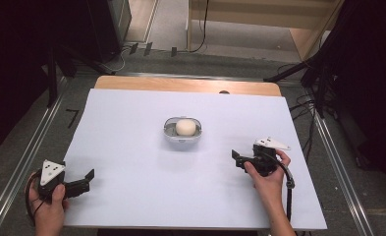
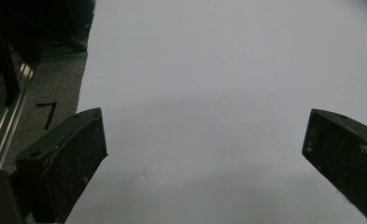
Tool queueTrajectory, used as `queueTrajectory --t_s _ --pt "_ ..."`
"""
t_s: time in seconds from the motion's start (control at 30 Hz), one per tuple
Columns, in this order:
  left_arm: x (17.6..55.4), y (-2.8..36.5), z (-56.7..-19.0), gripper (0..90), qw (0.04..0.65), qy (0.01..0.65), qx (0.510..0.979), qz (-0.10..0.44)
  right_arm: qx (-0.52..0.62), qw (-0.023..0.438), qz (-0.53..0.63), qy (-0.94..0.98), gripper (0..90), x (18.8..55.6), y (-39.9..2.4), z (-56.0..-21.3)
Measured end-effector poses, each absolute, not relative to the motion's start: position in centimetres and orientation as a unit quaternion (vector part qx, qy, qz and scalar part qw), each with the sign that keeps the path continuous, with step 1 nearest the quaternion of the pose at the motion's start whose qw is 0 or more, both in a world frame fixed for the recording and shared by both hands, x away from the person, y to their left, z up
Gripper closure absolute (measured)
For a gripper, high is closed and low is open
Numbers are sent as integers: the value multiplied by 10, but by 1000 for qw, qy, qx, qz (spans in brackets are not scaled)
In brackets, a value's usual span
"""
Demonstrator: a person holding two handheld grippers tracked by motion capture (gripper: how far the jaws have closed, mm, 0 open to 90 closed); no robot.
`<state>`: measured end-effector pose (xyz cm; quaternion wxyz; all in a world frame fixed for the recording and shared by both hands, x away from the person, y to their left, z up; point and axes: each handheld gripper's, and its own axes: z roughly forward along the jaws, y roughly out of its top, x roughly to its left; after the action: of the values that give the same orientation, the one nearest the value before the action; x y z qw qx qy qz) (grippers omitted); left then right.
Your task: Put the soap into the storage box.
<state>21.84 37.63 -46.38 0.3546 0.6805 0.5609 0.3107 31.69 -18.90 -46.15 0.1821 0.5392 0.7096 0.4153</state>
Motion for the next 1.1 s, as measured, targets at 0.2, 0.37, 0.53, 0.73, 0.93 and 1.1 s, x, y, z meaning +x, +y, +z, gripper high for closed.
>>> queueTrajectory --t_s 0.2,0.37,0.53,0.73,0.93,1.1 --pt "218 376 -464 4 354 561 681 311 545 184 419 703 126 311 -200 -464" --pt "218 377 -464 4 355 560 681 311 549 188 415 701 126 306 -208 -468" --pt "218 377 -464 4 355 561 680 311 551 191 411 700 123 300 -218 -471" --pt "218 377 -464 4 355 560 681 311 555 190 409 699 113 294 -229 -476" --pt "218 377 -464 4 355 560 681 311 558 190 411 695 101 287 -243 -477" --pt "218 377 -464 4 355 560 681 311 560 194 411 693 93 281 -256 -479"
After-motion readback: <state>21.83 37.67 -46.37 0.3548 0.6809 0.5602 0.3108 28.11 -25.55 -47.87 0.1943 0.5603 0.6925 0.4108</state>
